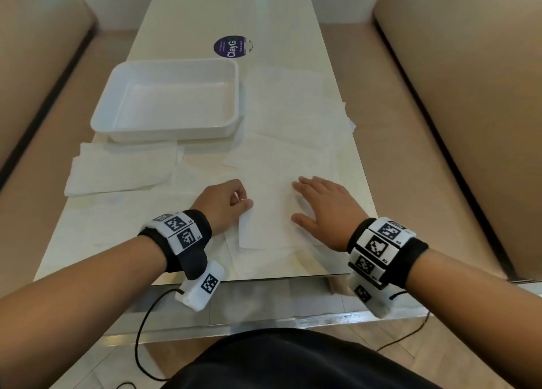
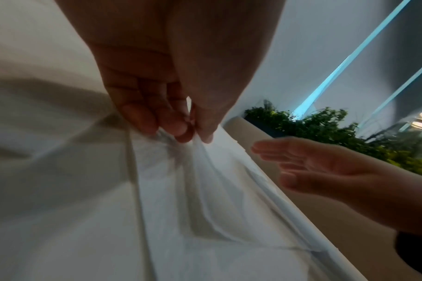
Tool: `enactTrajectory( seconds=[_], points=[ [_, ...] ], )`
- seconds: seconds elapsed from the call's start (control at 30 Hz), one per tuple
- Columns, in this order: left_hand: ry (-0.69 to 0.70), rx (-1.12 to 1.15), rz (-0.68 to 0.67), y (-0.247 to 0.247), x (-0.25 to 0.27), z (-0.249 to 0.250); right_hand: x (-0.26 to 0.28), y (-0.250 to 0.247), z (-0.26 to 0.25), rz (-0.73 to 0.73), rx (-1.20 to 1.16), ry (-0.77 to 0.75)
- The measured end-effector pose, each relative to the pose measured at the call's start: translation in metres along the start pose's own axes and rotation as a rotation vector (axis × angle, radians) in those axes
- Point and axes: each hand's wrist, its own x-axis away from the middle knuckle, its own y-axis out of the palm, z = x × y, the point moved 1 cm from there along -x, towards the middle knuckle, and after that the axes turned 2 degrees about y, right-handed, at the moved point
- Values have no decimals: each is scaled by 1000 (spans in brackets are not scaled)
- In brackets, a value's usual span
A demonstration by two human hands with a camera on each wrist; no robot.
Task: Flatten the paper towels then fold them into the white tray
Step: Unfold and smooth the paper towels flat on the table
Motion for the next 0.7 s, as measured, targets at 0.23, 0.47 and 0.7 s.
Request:
enactTrajectory(
  seconds=[0.23,0.47,0.7],
  points=[
    [304,82,19,-26,20,24,-26,-14,1,-29,-178,-52],
    [6,561,-55,-38,29,7,-23,-33,20,-122,-541,1],
    [-58,533,151,-67,44,-16,-52,-36,-10,-100,-558,15]
  ],
)
